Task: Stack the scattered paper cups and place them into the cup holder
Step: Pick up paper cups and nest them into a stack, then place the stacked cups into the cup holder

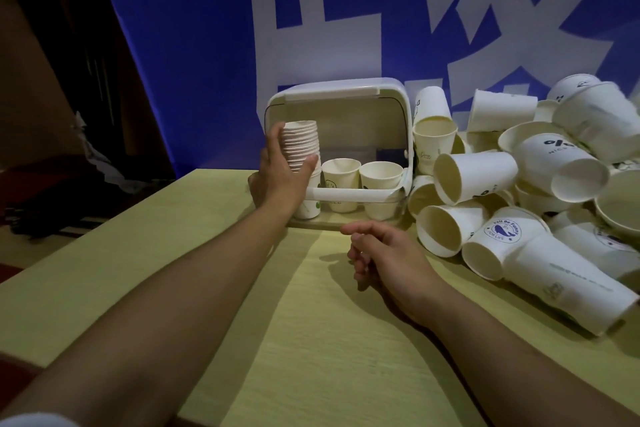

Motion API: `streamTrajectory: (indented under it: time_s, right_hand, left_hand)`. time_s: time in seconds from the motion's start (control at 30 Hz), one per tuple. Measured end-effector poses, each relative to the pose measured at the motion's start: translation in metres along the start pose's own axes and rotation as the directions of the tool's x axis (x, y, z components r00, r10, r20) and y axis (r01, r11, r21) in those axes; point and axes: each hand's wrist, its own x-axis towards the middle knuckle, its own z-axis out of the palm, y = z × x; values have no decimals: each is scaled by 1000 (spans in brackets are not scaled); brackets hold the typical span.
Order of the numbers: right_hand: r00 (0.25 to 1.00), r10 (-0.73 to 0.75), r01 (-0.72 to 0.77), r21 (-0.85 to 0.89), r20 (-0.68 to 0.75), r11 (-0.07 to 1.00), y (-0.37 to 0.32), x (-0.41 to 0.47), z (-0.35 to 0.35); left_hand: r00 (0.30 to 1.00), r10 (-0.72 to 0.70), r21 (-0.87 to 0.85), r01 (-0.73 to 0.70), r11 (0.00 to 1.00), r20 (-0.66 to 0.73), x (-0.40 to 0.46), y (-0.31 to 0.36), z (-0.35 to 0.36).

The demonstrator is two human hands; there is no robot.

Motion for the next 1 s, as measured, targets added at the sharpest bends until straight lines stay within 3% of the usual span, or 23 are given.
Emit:
streamTrajectory:
  time_s: [0.3,0.4,0.47,0.53,0.63,0.7,0.77,0.83,1.0]
  right_hand:
    - [1000,2,-2,-32,10,999,-4,-5,2]
    - [1000,4,-4,-47,5,999,-6,-9,4]
    - [999,-37,33,-114,-36,993,-9,-12,4]
    - [976,-173,122,-327,-131,937,-14,-14,0]
    - [877,-417,274,-467,-237,841,-27,-19,-11]
    - [782,-558,339,-561,-278,755,-42,-26,-19]
    - [656,-707,354,-718,-266,599,-57,-33,-33]
    - [566,-777,261,-834,-275,486,-70,-38,-51]
    - [452,-786,-218,-907,-421,360,-83,-38,-88]
  left_hand:
    - [1000,-2,2,2,1000,14,-12,5,-2]
    - [997,43,34,-40,999,-70,-19,8,-3]
    - [981,120,1,-121,993,-155,-29,19,-6]
    - [944,275,-63,-290,955,-184,-40,35,-6]
    - [872,460,-174,-486,857,-168,-59,64,-3]
    - [893,446,-300,-443,845,-64,-73,85,1]
    - [913,393,-403,-322,857,106,-88,102,11]
    - [888,388,-390,-275,879,248,-101,113,24]
    - [822,339,-248,-248,936,458,-105,139,50]
